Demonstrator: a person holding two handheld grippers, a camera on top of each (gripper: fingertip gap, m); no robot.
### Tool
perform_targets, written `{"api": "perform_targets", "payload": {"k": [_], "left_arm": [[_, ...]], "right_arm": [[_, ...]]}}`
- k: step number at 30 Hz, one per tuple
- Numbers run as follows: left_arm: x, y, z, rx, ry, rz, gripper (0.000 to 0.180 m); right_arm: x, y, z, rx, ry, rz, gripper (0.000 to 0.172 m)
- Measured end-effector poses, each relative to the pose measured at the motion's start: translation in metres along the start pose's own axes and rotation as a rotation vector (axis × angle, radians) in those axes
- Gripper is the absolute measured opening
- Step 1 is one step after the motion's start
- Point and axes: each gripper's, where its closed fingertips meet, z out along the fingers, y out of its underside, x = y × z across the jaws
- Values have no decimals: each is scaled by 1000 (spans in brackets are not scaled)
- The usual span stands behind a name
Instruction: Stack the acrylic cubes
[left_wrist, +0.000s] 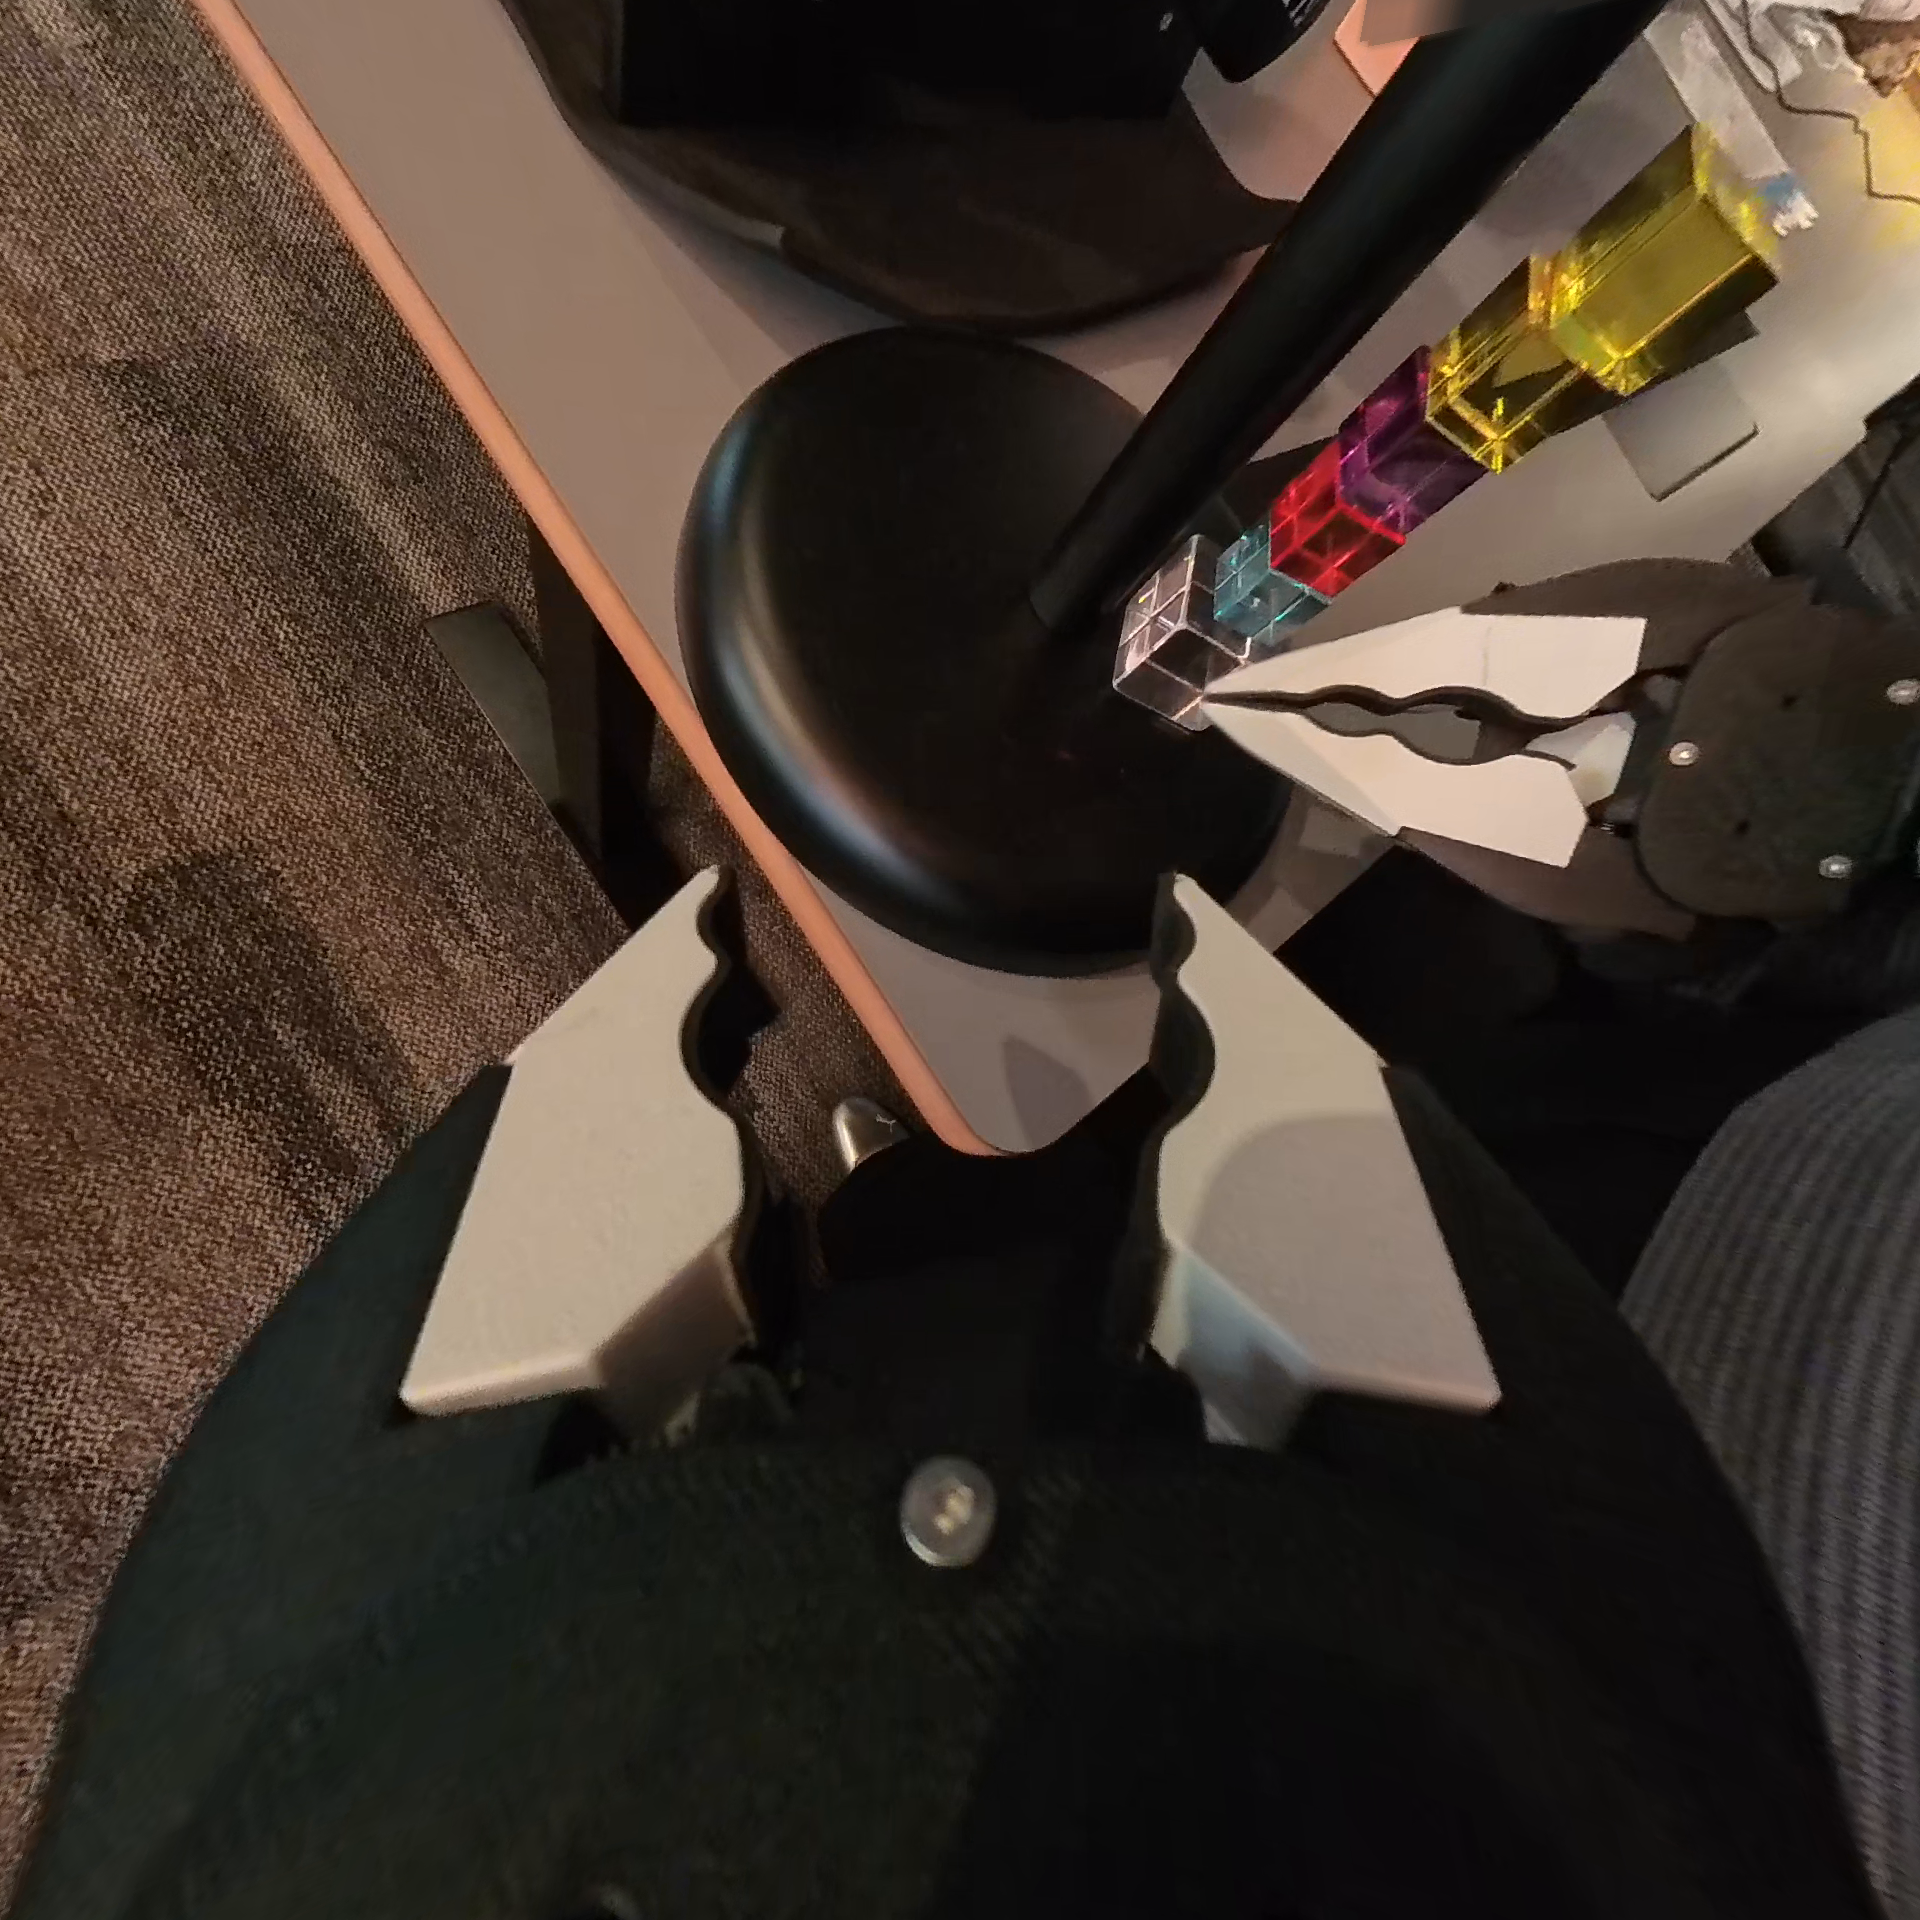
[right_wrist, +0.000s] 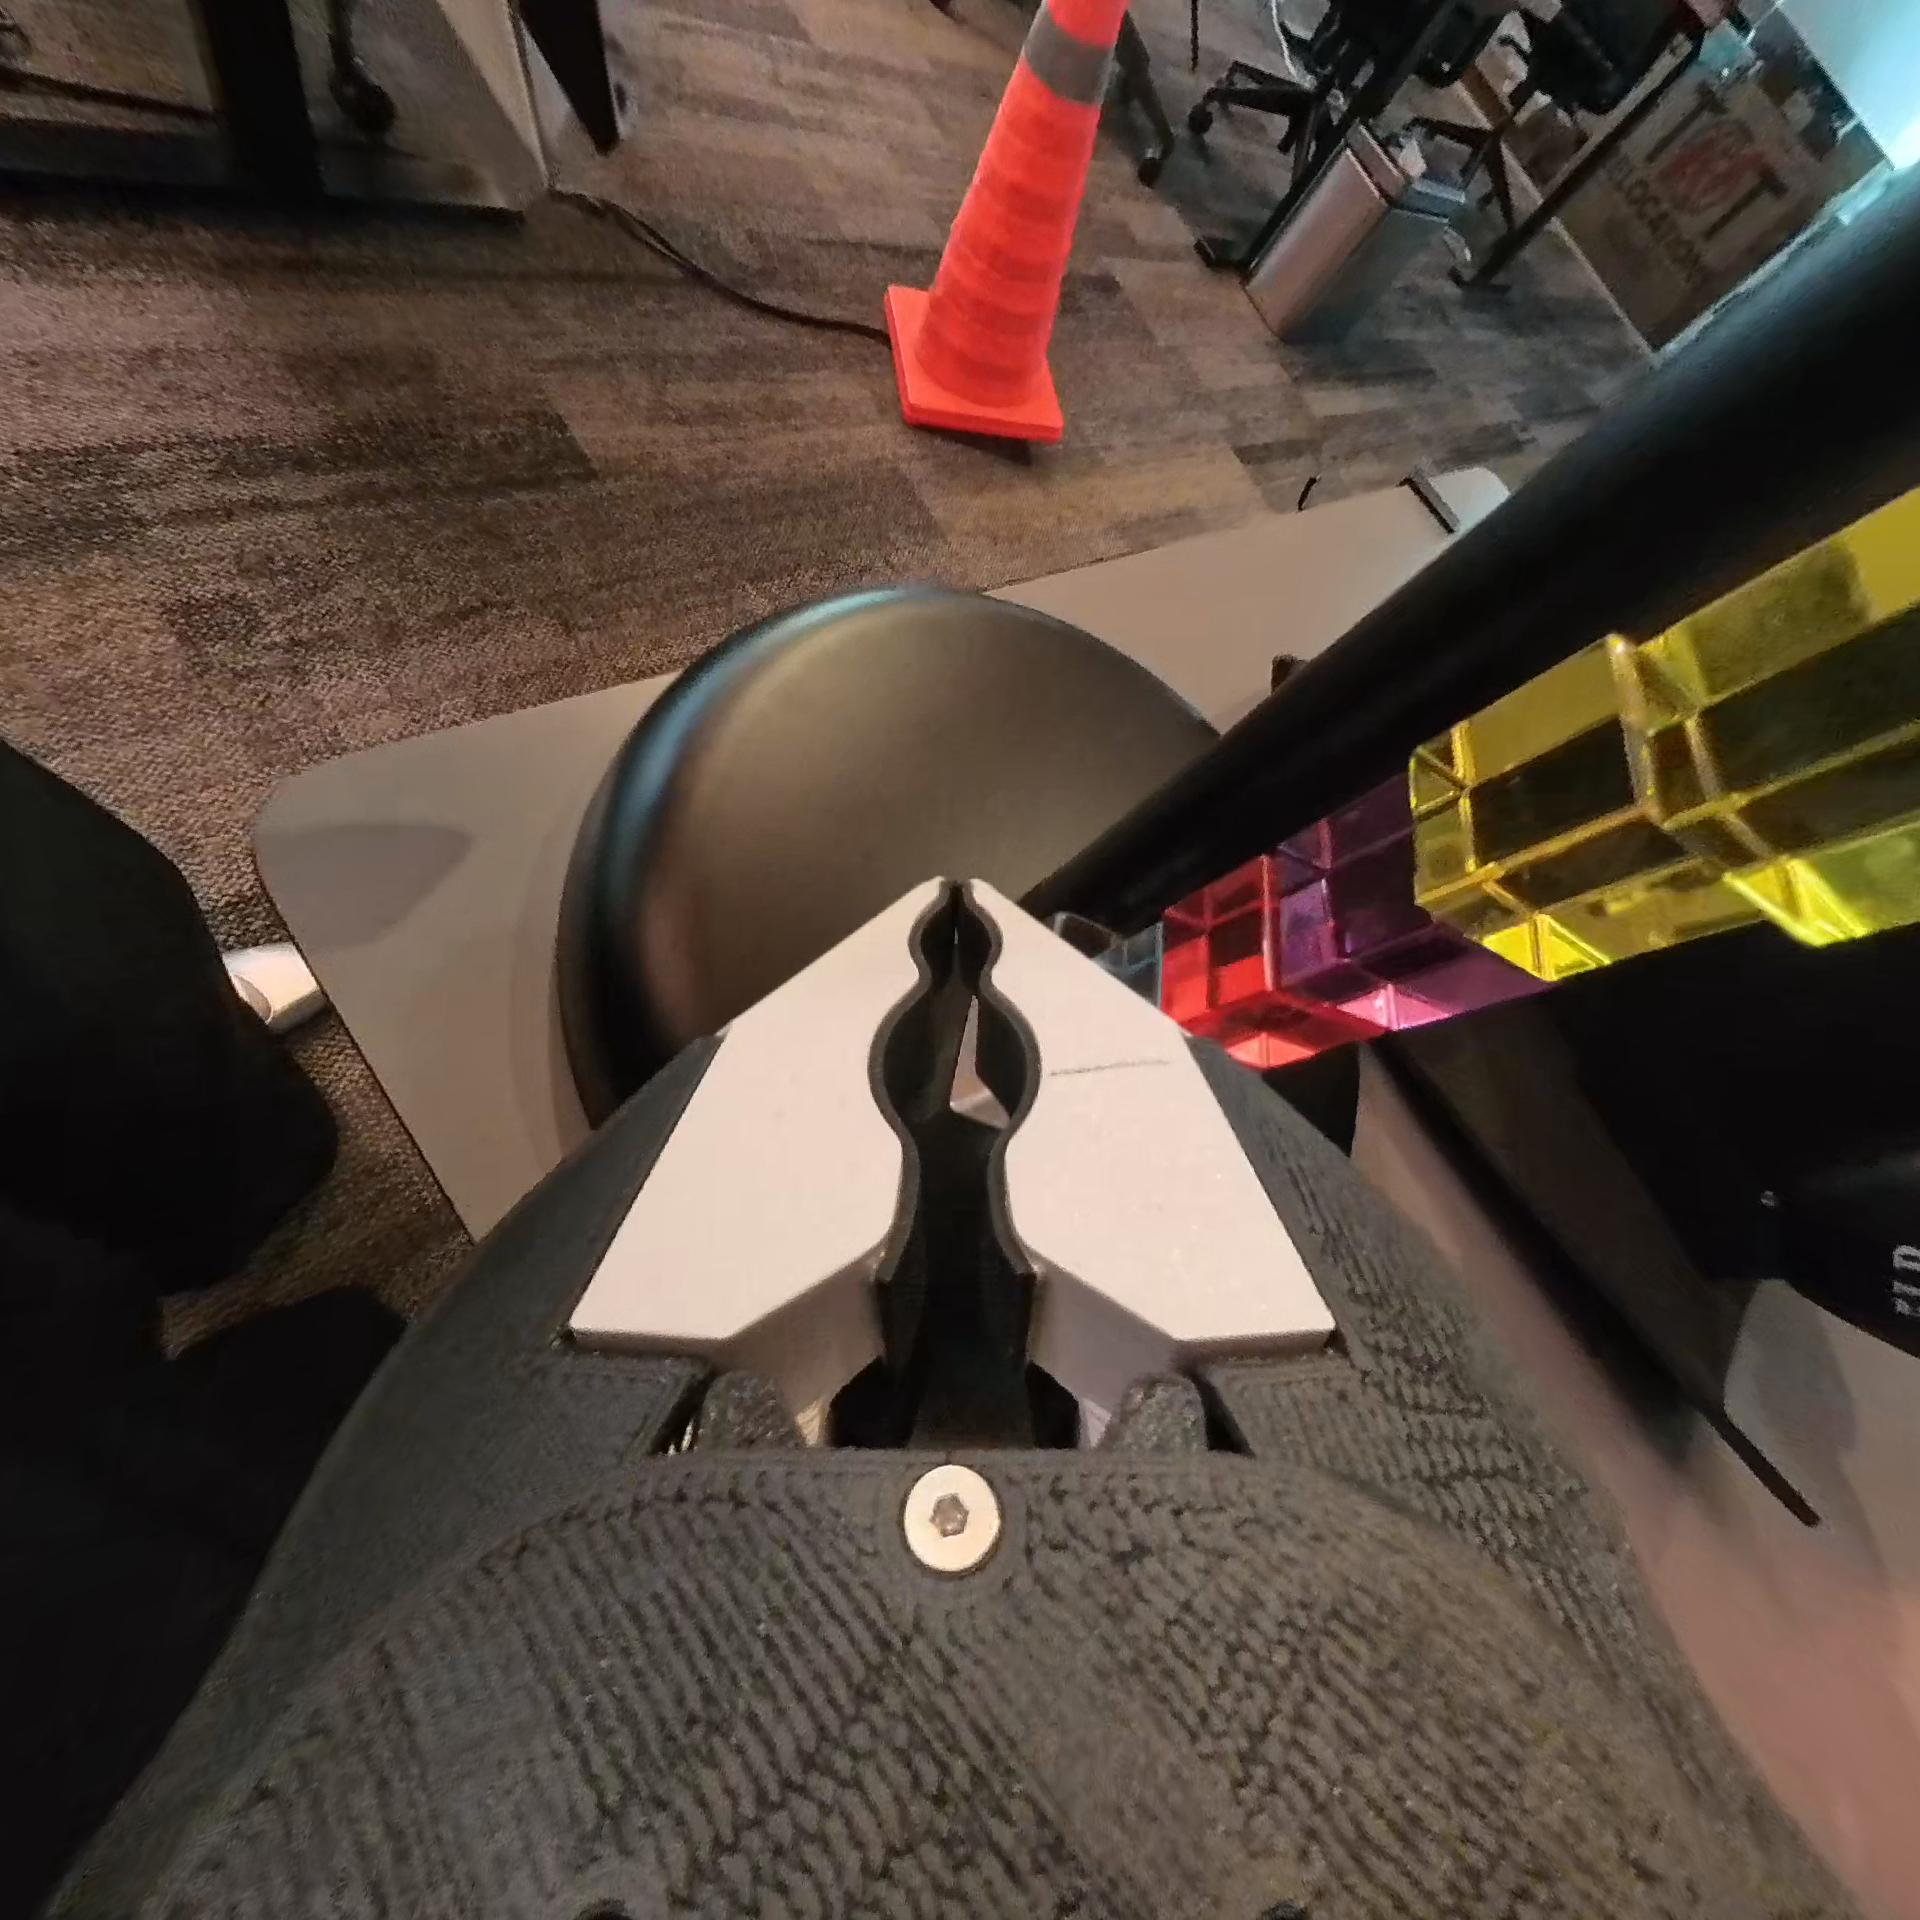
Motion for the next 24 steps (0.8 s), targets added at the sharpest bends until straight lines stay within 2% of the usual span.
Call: {"api": "perform_targets", "payload": {"k": [9,24], "left_arm": [[0,-4,0,5,-28,-9,78],[5,-20,17,0,-59,-7,79]], "right_arm": [[-3,28,16,-87,-43,-44,0],[49,47,33,-104,5,107,0]]}}
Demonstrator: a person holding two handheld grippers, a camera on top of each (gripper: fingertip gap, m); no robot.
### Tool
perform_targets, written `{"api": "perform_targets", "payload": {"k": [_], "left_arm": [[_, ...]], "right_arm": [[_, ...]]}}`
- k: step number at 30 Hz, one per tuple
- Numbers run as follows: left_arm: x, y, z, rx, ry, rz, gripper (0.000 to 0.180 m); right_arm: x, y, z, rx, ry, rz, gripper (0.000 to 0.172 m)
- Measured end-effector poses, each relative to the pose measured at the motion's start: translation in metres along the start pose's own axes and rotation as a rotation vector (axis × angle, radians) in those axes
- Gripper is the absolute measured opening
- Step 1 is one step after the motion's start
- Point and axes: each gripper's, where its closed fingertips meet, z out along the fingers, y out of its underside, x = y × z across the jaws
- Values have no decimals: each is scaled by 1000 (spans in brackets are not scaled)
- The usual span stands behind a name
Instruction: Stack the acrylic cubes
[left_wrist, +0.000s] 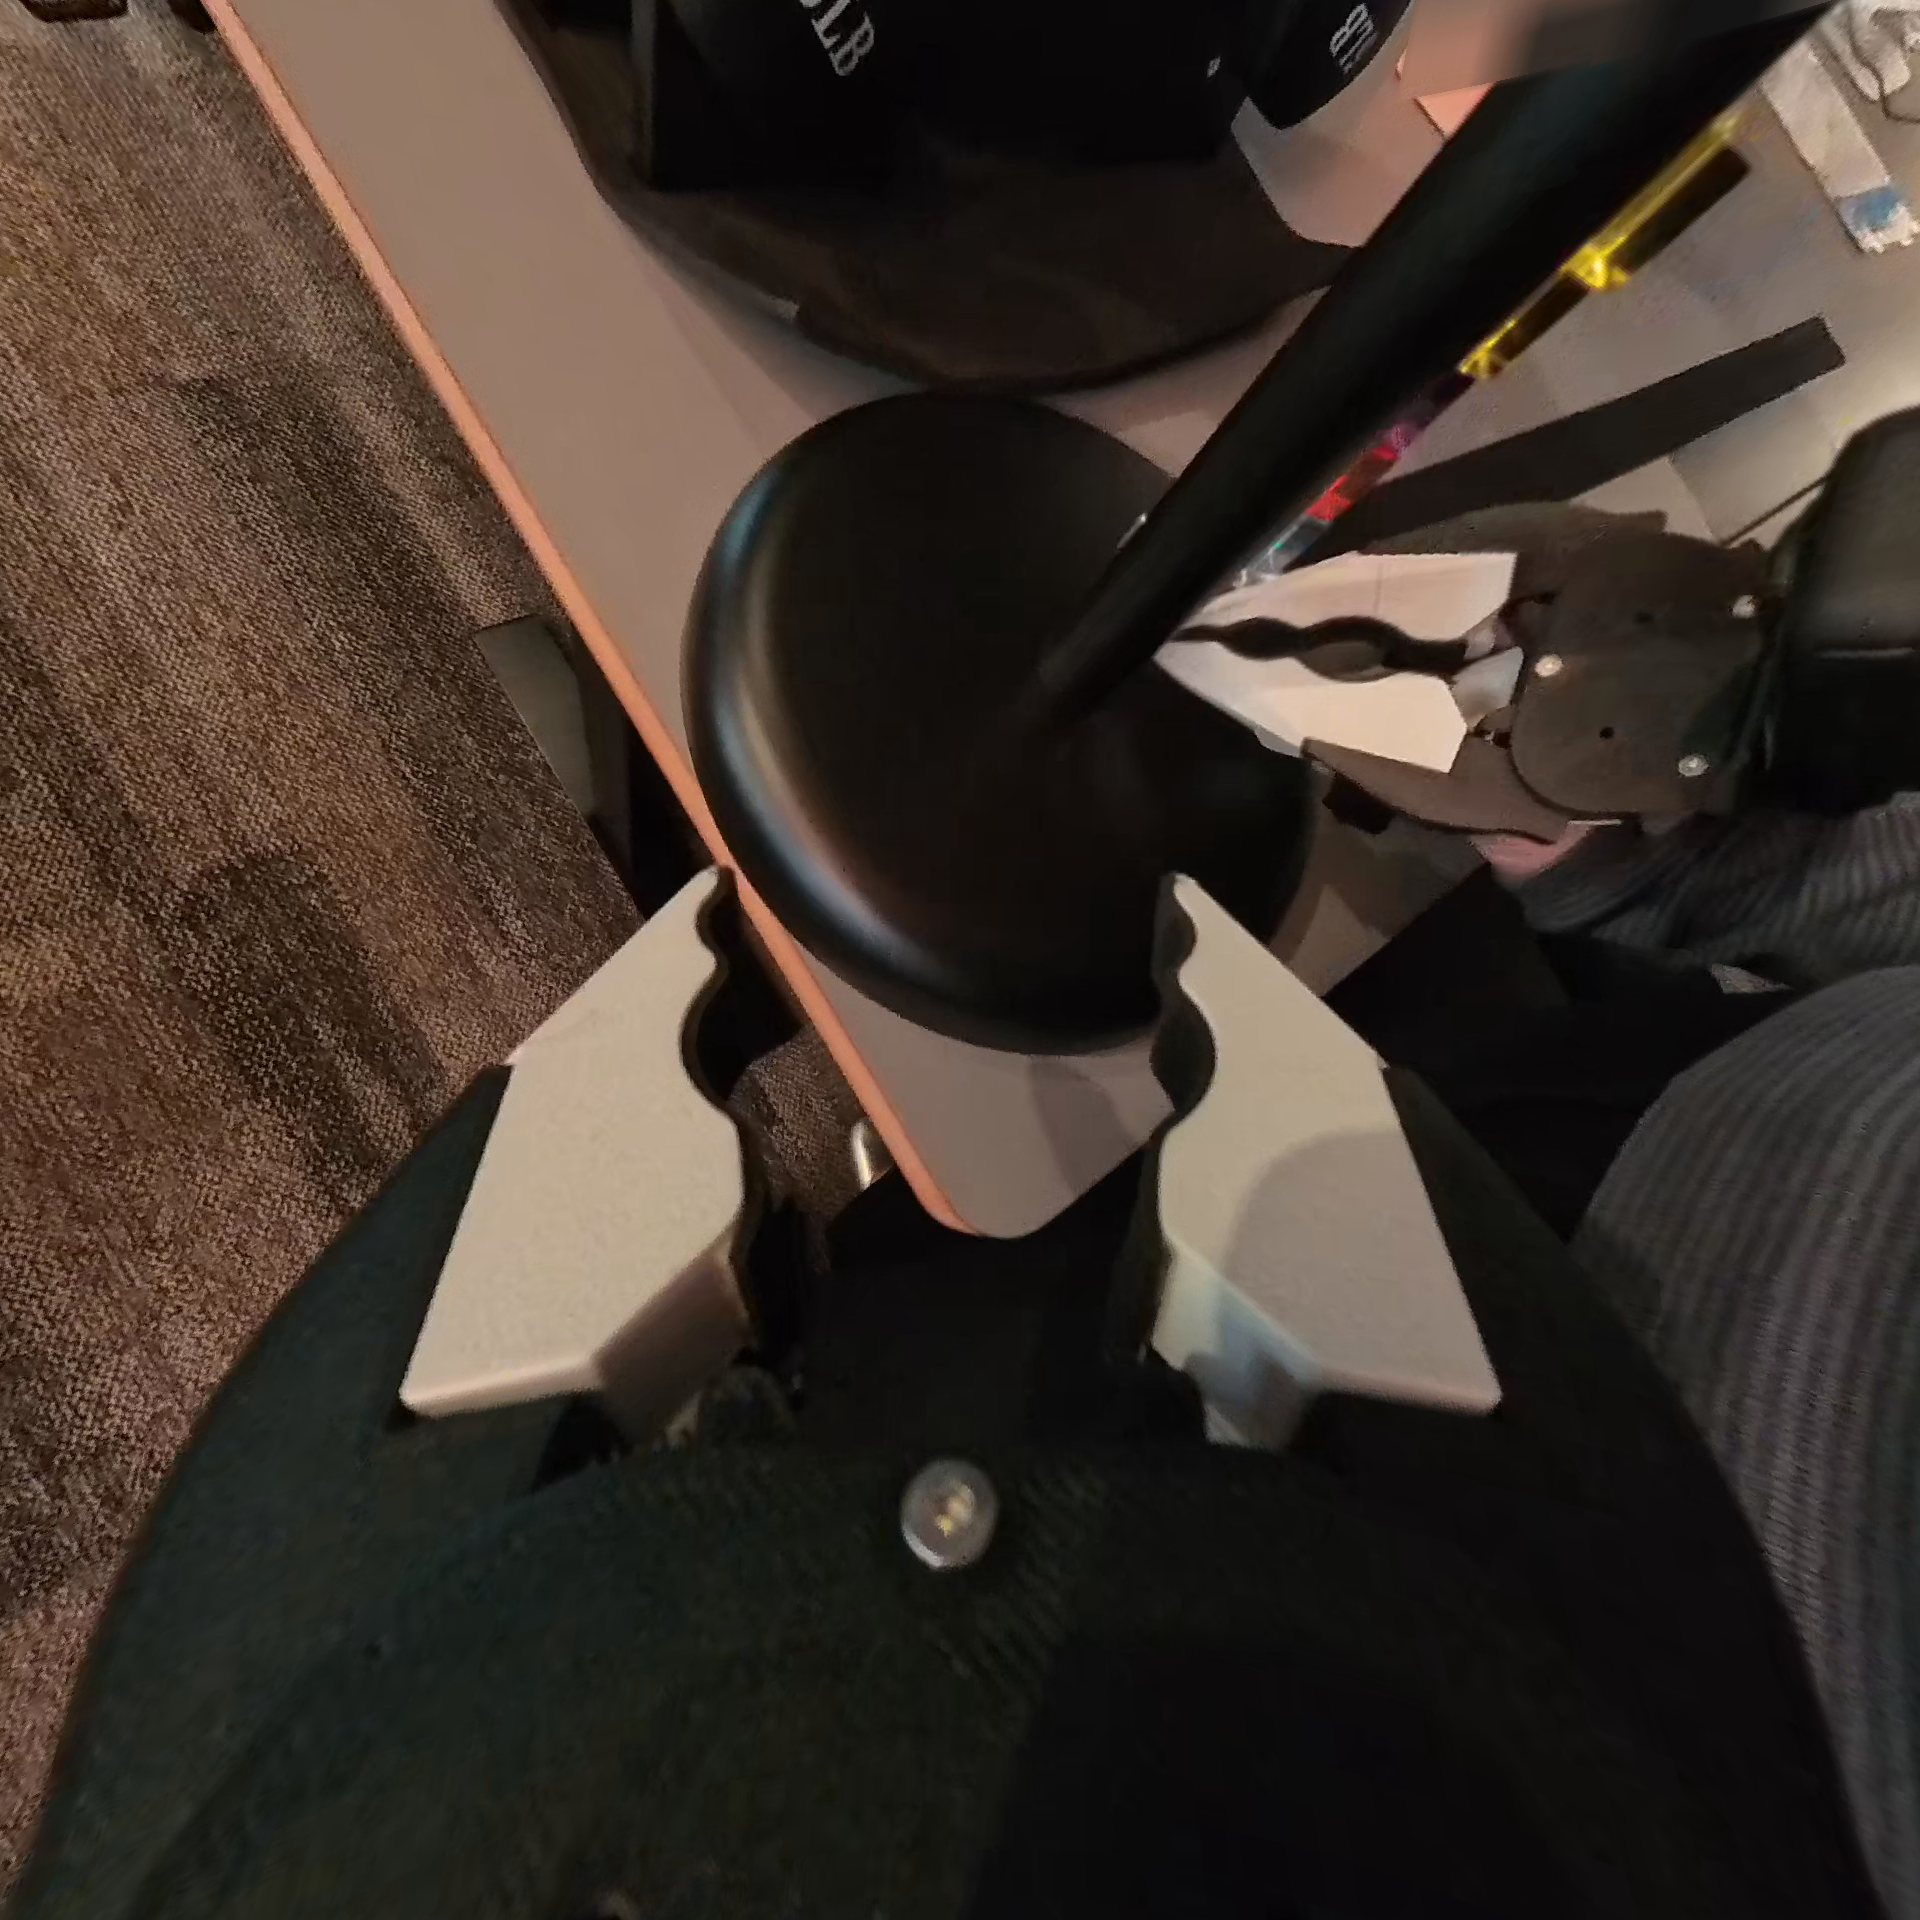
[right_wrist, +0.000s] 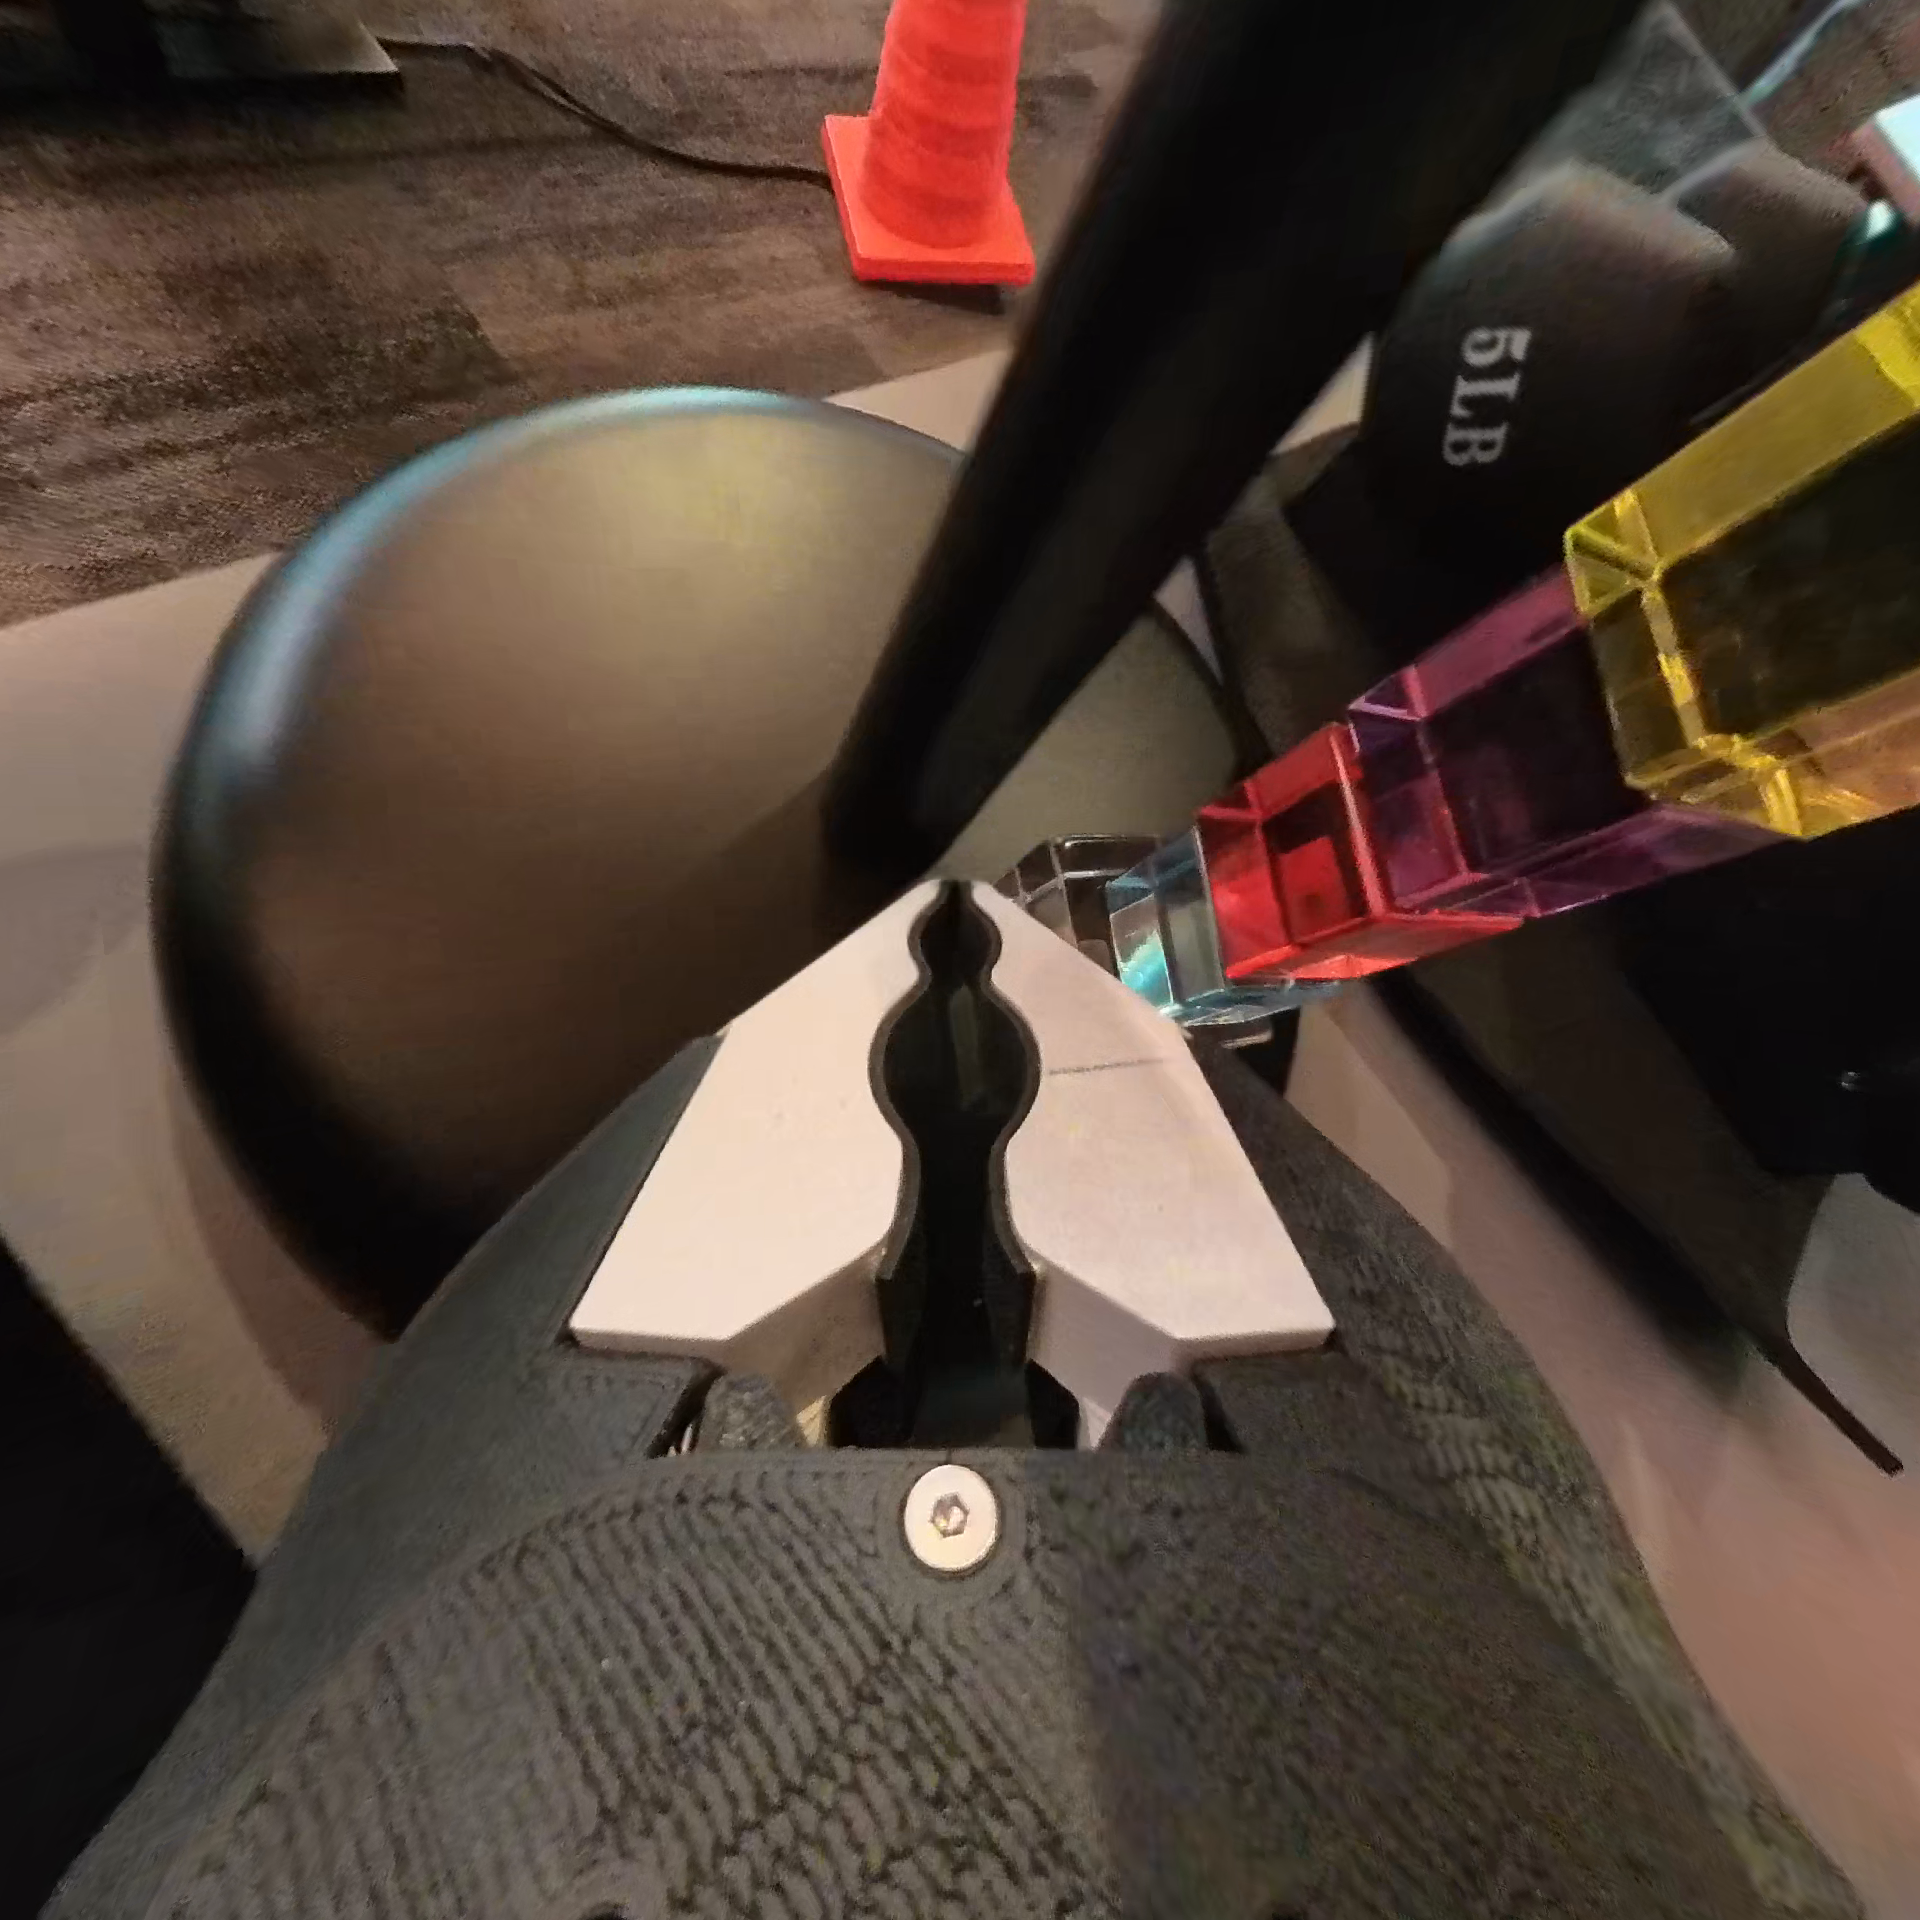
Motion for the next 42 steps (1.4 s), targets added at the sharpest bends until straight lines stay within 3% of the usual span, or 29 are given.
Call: {"api": "perform_targets", "payload": {"k": [13,19,26,30,37,40,42], "left_arm": [[-3,-25,15,9,-14,-3,79],[0,-19,19,-9,-8,-6,79],[3,-10,19,-37,-3,-5,79],[5,-6,19,-66,7,9,79],[1,-32,16,26,-2,42,78],[1,-49,12,99,-10,76,78],[3,-56,11,127,-9,101,78]], "right_arm": [[87,19,19,-46,81,121,0],[81,35,10,-40,109,121,0],[69,54,-5,75,161,59,0],[78,70,-8,39,195,125,0],[70,54,-60,135,264,250,0],[79,63,-74,132,275,334,15],[87,67,-64,105,216,365,32]]}}
